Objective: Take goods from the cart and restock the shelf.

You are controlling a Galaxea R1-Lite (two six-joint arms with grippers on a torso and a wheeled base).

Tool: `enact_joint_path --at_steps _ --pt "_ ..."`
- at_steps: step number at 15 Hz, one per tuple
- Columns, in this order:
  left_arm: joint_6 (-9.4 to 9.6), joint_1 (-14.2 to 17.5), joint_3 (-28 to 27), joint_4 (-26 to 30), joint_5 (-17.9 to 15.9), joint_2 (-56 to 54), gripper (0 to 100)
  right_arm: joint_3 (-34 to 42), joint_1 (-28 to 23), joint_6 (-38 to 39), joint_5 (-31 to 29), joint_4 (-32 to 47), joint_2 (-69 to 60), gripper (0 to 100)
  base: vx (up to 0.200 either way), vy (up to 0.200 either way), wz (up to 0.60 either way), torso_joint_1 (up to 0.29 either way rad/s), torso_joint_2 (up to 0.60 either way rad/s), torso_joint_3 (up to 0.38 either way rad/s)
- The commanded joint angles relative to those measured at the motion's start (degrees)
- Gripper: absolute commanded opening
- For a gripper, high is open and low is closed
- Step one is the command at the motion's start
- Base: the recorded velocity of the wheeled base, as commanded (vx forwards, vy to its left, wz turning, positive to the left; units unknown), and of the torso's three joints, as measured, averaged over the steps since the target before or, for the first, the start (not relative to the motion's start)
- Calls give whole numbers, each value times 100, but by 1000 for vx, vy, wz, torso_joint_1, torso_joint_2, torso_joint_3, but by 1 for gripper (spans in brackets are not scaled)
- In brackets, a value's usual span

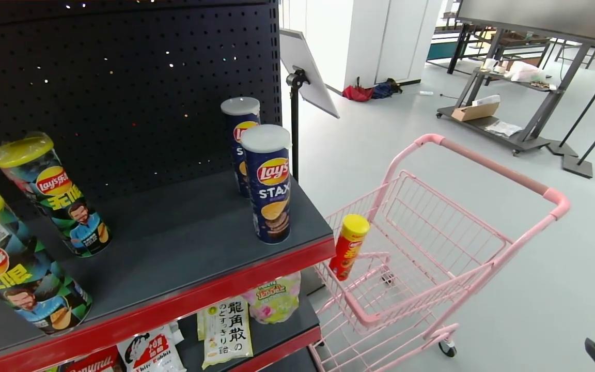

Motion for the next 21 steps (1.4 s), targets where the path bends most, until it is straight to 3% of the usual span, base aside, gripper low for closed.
enact_joint_path --at_steps 1,11,21 --pt "13 0 5 1 1 13 100 52 2 1 2 6 -57 100 0 0 0 -139 354 207" --pt "13 0 -4 -7 10 13 100 96 10 1 29 6 -49 100 0 0 0 -144 369 224" --pt "83 0 -4 1 19 13 100 131 28 18 64 -21 145 100 0 0 0 -166 499 327"
